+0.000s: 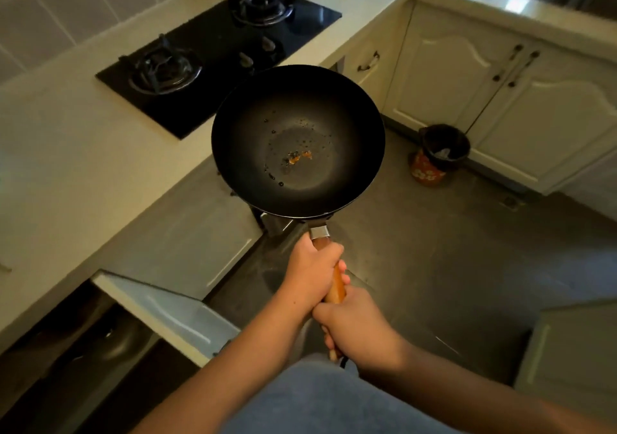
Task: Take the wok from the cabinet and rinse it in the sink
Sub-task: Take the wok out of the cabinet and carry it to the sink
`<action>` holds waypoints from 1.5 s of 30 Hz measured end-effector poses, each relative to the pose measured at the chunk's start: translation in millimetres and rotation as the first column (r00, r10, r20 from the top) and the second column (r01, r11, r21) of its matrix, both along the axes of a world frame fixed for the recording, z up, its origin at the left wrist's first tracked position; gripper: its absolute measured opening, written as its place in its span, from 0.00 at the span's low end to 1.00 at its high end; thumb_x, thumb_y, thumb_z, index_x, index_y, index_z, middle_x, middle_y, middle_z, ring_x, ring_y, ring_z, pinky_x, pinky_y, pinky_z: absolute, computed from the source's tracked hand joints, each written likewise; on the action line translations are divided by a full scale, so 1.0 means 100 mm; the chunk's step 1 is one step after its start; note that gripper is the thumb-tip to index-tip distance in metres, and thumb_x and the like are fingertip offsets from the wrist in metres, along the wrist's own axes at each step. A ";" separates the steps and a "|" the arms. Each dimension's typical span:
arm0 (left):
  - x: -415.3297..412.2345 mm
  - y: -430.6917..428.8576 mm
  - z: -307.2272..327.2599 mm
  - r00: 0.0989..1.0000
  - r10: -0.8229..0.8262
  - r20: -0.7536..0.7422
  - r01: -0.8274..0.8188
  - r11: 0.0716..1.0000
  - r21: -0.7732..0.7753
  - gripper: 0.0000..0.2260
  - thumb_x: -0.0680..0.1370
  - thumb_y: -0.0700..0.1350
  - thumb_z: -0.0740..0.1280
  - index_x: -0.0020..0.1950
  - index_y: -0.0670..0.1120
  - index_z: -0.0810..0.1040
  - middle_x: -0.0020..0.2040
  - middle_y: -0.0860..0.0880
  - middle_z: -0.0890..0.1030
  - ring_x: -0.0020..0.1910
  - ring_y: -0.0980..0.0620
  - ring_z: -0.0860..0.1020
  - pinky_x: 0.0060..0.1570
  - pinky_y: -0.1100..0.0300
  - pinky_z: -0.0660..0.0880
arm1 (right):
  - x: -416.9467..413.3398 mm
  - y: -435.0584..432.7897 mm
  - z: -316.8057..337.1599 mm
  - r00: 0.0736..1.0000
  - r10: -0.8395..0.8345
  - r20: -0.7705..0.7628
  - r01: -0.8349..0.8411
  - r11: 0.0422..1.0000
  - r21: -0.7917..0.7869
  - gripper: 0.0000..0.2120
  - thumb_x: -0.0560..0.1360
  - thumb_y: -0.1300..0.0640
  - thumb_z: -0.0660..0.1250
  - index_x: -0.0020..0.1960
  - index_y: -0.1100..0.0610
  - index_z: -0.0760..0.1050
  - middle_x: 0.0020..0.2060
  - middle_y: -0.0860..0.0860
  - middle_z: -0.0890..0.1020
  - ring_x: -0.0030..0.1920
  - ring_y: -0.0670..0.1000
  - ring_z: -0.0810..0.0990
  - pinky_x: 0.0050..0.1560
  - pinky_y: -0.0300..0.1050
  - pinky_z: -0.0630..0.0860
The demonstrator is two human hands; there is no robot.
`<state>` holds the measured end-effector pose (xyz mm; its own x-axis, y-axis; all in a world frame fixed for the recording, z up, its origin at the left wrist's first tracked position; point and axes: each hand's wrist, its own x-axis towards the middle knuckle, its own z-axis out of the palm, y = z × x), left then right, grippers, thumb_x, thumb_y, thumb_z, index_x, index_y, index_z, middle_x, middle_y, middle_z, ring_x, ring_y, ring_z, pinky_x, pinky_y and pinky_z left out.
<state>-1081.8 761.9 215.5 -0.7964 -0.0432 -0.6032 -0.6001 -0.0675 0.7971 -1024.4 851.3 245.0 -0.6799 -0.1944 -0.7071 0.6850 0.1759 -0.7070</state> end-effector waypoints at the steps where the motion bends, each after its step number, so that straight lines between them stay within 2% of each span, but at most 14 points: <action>1: -0.11 0.08 -0.01 1.000 -0.020 -0.009 0.020 1.000 -0.003 0.05 0.76 0.38 0.66 0.51 0.41 0.74 0.30 0.45 0.77 0.24 0.50 0.76 0.28 0.59 0.77 | -0.08 0.06 -0.01 1.000 -0.025 -0.005 0.025 1.000 0.013 0.09 0.72 0.69 0.63 0.36 0.60 0.73 0.24 0.55 0.72 0.20 0.48 0.71 0.22 0.41 0.70; 5: -0.56 0.37 -0.05 0.992 -0.125 -0.009 0.125 0.992 -0.005 0.02 0.76 0.37 0.65 0.47 0.42 0.73 0.30 0.45 0.76 0.24 0.49 0.75 0.31 0.56 0.76 | -0.43 0.19 -0.08 0.986 -0.164 -0.039 0.166 0.984 0.067 0.10 0.70 0.69 0.63 0.33 0.60 0.72 0.22 0.55 0.71 0.19 0.48 0.70 0.23 0.40 0.69; 9: -1.06 0.61 -0.07 0.977 -0.211 -0.005 0.211 0.977 0.036 0.04 0.77 0.37 0.65 0.51 0.40 0.73 0.31 0.44 0.76 0.22 0.51 0.74 0.27 0.60 0.76 | -0.88 0.35 -0.18 0.950 -0.308 -0.050 0.312 0.945 0.097 0.12 0.68 0.71 0.62 0.29 0.59 0.71 0.19 0.52 0.71 0.18 0.48 0.69 0.22 0.39 0.68; 13: -1.70 0.84 -0.07 0.948 -0.316 -0.030 0.316 0.949 0.000 0.09 0.78 0.37 0.64 0.57 0.36 0.73 0.33 0.43 0.77 0.23 0.51 0.76 0.28 0.60 0.76 | -1.47 0.52 -0.26 0.923 -0.375 -0.082 0.383 0.916 0.122 0.09 0.68 0.68 0.65 0.33 0.57 0.73 0.22 0.50 0.74 0.23 0.48 0.72 0.28 0.43 0.69; 15: -2.07 0.94 -0.07 0.927 -0.376 -0.015 0.376 0.927 -0.007 0.10 0.78 0.38 0.64 0.58 0.37 0.74 0.35 0.43 0.78 0.25 0.51 0.77 0.30 0.59 0.78 | -1.80 0.60 -0.28 0.908 -0.414 -0.071 0.419 0.901 0.108 0.08 0.69 0.66 0.66 0.34 0.56 0.75 0.22 0.50 0.75 0.24 0.48 0.73 0.27 0.42 0.69; 19: -2.75 1.12 -0.07 0.897 -0.441 0.025 0.442 0.897 -0.023 0.08 0.78 0.39 0.65 0.57 0.40 0.74 0.35 0.43 0.78 0.25 0.52 0.77 0.28 0.61 0.79 | -2.41 0.70 -0.27 0.875 -0.478 -0.072 0.483 0.873 0.065 0.13 0.66 0.67 0.64 0.26 0.54 0.74 0.18 0.48 0.73 0.18 0.46 0.70 0.21 0.38 0.68; 22: -3.18 1.30 -0.05 0.891 -0.454 0.000 0.454 0.891 -0.021 0.07 0.78 0.38 0.65 0.55 0.39 0.74 0.33 0.43 0.77 0.23 0.52 0.77 0.24 0.62 0.77 | -2.80 0.82 -0.23 0.848 -0.527 -0.059 0.530 0.846 0.064 0.08 0.66 0.66 0.64 0.31 0.57 0.74 0.19 0.49 0.73 0.18 0.47 0.70 0.21 0.39 0.69; 26: -3.64 1.61 -0.03 0.847 -0.531 -0.011 0.531 0.846 -0.045 0.06 0.78 0.40 0.66 0.54 0.44 0.73 0.35 0.44 0.79 0.25 0.52 0.78 0.28 0.59 0.78 | -3.22 1.10 -0.16 0.822 -0.569 -0.039 0.570 0.821 0.038 0.04 0.68 0.66 0.64 0.36 0.60 0.74 0.21 0.53 0.73 0.19 0.49 0.71 0.22 0.41 0.70; 30: -4.11 2.00 -0.05 0.826 -0.563 -0.019 0.561 0.826 -0.052 0.05 0.78 0.41 0.66 0.53 0.47 0.73 0.35 0.45 0.80 0.25 0.53 0.79 0.28 0.60 0.78 | -3.67 1.47 -0.15 0.811 -0.584 -0.047 0.586 0.809 0.052 0.05 0.69 0.66 0.64 0.35 0.61 0.74 0.22 0.55 0.72 0.20 0.51 0.70 0.23 0.43 0.70; 34: -4.57 2.51 -0.11 0.823 -0.568 -0.015 0.566 0.821 -0.072 0.07 0.79 0.42 0.66 0.56 0.47 0.73 0.36 0.45 0.81 0.26 0.53 0.79 0.27 0.62 0.77 | -4.13 1.98 -0.20 0.809 -0.586 -0.037 0.588 0.807 0.062 0.04 0.69 0.65 0.65 0.36 0.60 0.75 0.23 0.55 0.73 0.21 0.50 0.71 0.24 0.43 0.71; 38: -5.06 3.08 -0.11 0.827 -0.560 -0.049 0.556 0.828 -0.066 0.05 0.79 0.41 0.66 0.54 0.47 0.74 0.33 0.47 0.80 0.25 0.54 0.79 0.27 0.62 0.77 | -4.65 2.60 -0.23 0.826 -0.563 -0.021 0.563 0.824 0.065 0.01 0.70 0.64 0.65 0.40 0.62 0.75 0.22 0.53 0.73 0.20 0.50 0.71 0.24 0.42 0.71; 40: -5.28 3.34 -0.07 0.834 -0.550 -0.050 0.546 0.835 -0.068 0.05 0.79 0.41 0.66 0.53 0.47 0.74 0.32 0.47 0.80 0.26 0.53 0.79 0.29 0.61 0.78 | -4.88 2.89 -0.20 0.833 -0.553 -0.013 0.553 0.832 0.045 0.03 0.70 0.65 0.65 0.43 0.63 0.75 0.22 0.52 0.73 0.20 0.50 0.71 0.23 0.42 0.70; 43: -5.61 3.68 0.00 0.847 -0.528 -0.062 0.523 0.848 -0.082 0.05 0.79 0.42 0.66 0.54 0.47 0.74 0.33 0.47 0.81 0.27 0.53 0.80 0.29 0.61 0.78 | -5.20 3.27 -0.10 0.857 -0.514 -0.040 0.515 0.857 0.011 0.01 0.70 0.65 0.65 0.41 0.62 0.74 0.22 0.52 0.73 0.20 0.49 0.71 0.23 0.41 0.70; 45: -5.83 3.88 0.03 0.859 -0.508 -0.070 0.502 0.861 -0.082 0.05 0.79 0.42 0.66 0.54 0.47 0.74 0.34 0.47 0.81 0.28 0.53 0.80 0.30 0.60 0.78 | -5.42 3.50 -0.04 0.874 -0.483 -0.049 0.484 0.875 0.010 0.03 0.71 0.65 0.64 0.39 0.61 0.74 0.23 0.53 0.73 0.20 0.49 0.70 0.24 0.42 0.70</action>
<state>-1665.2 1149.5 218.5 -0.7670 0.3458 -0.5404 -0.4679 0.2749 0.8400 -1566.5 1201.1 240.6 -0.7151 0.1810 -0.6752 0.6574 -0.1543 -0.7376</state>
